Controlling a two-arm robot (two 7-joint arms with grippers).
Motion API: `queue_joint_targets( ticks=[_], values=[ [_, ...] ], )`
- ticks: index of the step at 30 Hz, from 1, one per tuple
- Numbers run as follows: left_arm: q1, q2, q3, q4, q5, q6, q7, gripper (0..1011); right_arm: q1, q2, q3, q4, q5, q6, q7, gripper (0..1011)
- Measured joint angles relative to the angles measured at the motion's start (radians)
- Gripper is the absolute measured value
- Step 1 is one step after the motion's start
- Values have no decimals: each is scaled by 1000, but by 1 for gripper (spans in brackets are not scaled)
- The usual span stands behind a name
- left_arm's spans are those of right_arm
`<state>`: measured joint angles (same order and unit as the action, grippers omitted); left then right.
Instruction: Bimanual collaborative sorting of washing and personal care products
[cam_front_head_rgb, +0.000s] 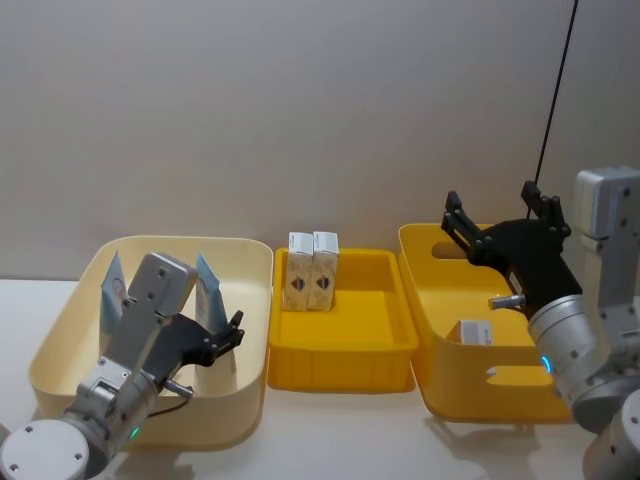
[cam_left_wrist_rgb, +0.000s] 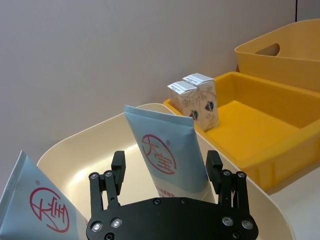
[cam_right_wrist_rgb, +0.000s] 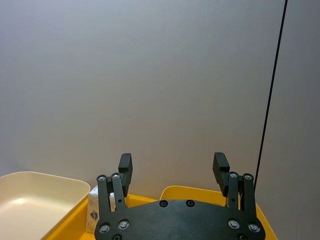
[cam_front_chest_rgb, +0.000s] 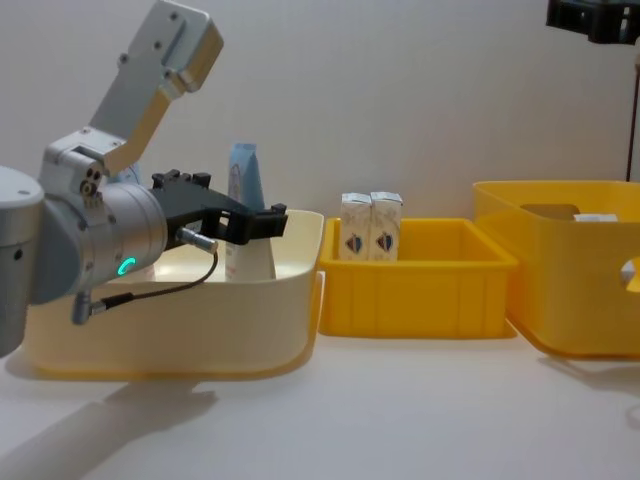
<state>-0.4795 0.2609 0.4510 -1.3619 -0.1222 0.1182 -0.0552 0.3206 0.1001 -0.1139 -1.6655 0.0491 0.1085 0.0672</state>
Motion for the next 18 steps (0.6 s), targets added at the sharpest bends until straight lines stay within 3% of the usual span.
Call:
queue_joint_targets(
  ticks=[18],
  values=[
    [-23, -21, -8, 63, 2, -25, -32, 1003, -1, 0, 0, -1, 0, -2, 0, 1001]
  ],
)
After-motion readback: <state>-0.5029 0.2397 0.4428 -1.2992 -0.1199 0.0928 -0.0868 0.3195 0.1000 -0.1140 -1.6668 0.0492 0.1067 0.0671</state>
